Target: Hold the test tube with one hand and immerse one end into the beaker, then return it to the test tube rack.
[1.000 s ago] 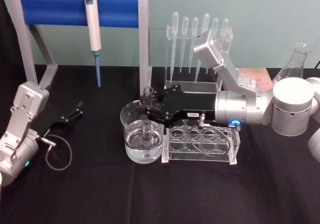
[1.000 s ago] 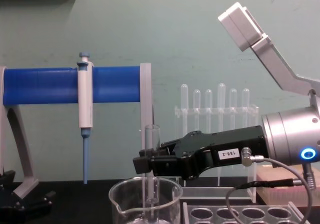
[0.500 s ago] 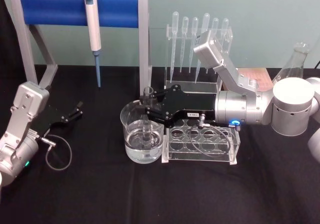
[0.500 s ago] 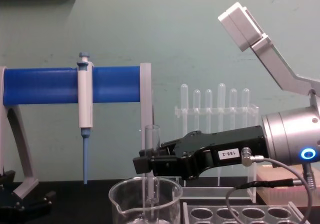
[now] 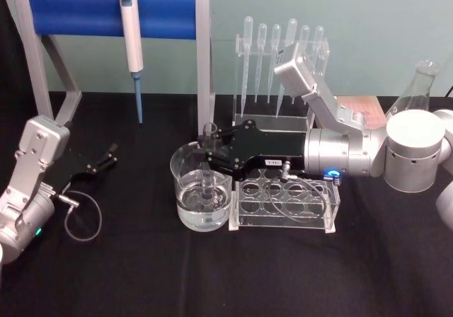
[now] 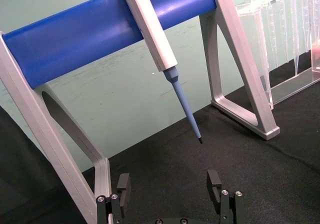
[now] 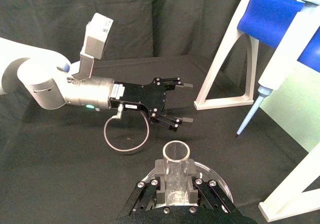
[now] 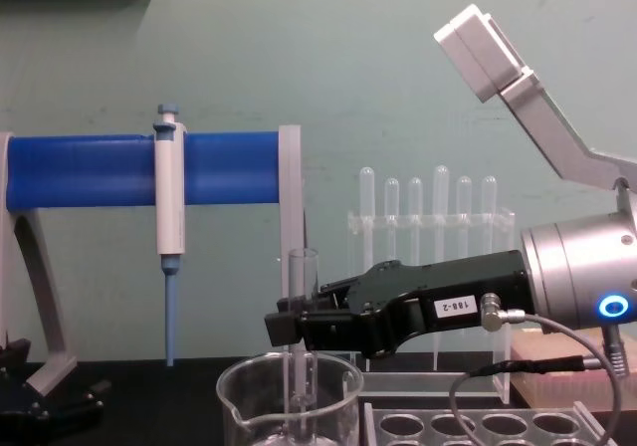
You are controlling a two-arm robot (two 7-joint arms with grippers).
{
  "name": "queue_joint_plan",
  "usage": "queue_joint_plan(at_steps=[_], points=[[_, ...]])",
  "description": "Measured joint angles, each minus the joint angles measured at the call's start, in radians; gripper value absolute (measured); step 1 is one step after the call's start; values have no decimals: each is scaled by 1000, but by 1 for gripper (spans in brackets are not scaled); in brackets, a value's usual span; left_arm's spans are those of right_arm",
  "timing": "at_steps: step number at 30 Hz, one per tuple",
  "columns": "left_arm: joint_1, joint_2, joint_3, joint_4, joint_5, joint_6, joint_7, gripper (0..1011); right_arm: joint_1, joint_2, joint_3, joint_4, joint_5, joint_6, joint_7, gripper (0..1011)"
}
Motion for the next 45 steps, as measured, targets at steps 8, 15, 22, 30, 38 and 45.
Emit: queue_joint_plan(at_steps=[8, 15, 22, 30, 38, 45], points=[[0, 0, 0, 0, 0, 0, 0, 1000, 0, 0, 0, 0, 0, 0, 0, 239], [0, 0, 0, 0, 0, 0, 0, 1000, 0, 0, 0, 0, 0, 0, 0, 239], [0, 0, 0, 0, 0, 0, 0, 1000, 0, 0, 0, 0, 0, 0, 0, 239], [0, 0, 0, 0, 0, 0, 0, 1000, 0, 0, 0, 0, 0, 0, 0, 238], [0, 0, 0, 0, 0, 0, 0, 1000, 0, 0, 0, 0, 0, 0, 0, 239], [0, 0, 0, 0, 0, 0, 0, 1000, 0, 0, 0, 0, 0, 0, 0, 239]])
